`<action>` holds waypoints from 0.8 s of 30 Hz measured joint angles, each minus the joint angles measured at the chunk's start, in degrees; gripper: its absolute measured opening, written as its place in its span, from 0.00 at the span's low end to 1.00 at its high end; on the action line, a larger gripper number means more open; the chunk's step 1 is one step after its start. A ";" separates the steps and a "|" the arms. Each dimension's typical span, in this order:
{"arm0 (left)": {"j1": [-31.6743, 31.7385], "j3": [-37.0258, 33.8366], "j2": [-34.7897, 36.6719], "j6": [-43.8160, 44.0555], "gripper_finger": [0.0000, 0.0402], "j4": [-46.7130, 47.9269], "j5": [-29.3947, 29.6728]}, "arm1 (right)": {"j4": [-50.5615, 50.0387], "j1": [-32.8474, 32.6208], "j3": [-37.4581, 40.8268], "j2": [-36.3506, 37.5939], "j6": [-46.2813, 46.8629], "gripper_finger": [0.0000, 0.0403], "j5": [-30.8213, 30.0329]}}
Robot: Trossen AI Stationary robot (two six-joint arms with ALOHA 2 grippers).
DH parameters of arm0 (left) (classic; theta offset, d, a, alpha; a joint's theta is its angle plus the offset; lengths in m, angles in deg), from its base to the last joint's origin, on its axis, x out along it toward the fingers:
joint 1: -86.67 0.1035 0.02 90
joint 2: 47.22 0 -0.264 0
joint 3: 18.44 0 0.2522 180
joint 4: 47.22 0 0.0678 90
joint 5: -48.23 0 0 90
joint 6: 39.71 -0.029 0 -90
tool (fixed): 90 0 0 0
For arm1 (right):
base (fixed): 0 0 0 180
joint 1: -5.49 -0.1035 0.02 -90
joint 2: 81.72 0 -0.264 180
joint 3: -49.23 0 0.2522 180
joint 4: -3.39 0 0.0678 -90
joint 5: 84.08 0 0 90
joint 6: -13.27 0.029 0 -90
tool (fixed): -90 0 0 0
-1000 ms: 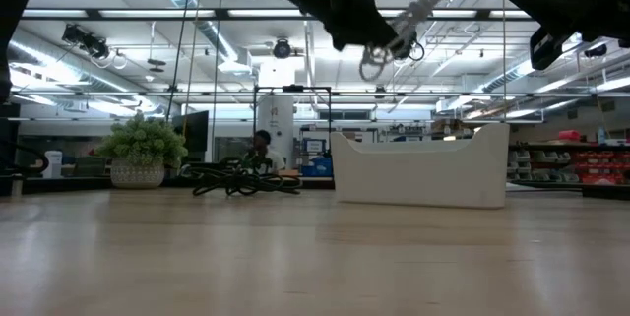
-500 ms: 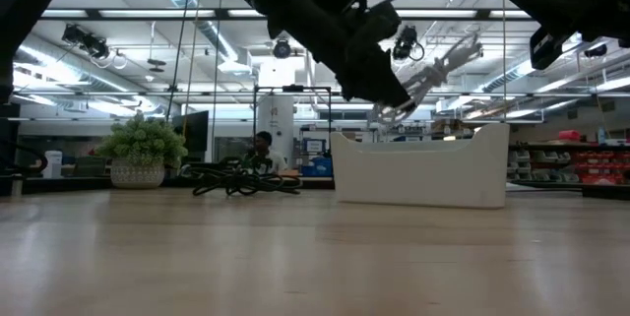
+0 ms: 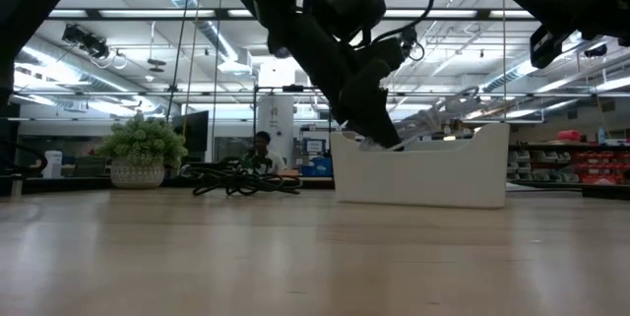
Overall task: Pick and place USB-C Cables
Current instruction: Put the white charger cable into the white bin, then put the black charger cable into the white bin
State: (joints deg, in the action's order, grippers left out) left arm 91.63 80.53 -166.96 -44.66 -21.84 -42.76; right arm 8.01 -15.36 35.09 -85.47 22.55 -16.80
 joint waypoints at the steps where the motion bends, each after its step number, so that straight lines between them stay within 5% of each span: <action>1: -0.12 0.00 0.00 -1.06 0.10 0.06 0.59 | 0.01 0.02 0.01 0.02 0.00 0.03 -0.02; 6: -0.77 0.00 0.00 -5.56 0.22 0.16 2.66 | -0.02 0.02 0.00 0.02 0.00 0.03 -0.06; 14: -0.93 0.00 0.63 -1.05 0.42 0.94 2.37 | -0.03 0.01 0.01 0.02 0.00 0.03 -0.10; 24: 0.97 0.02 9.07 2.86 0.38 8.58 2.82 | -0.04 -0.01 0.00 0.02 0.00 0.03 -0.15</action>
State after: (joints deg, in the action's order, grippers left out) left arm 92.59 80.55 -157.90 -41.80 -13.26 -39.94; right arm 7.97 -15.37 35.09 -85.45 22.55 -16.95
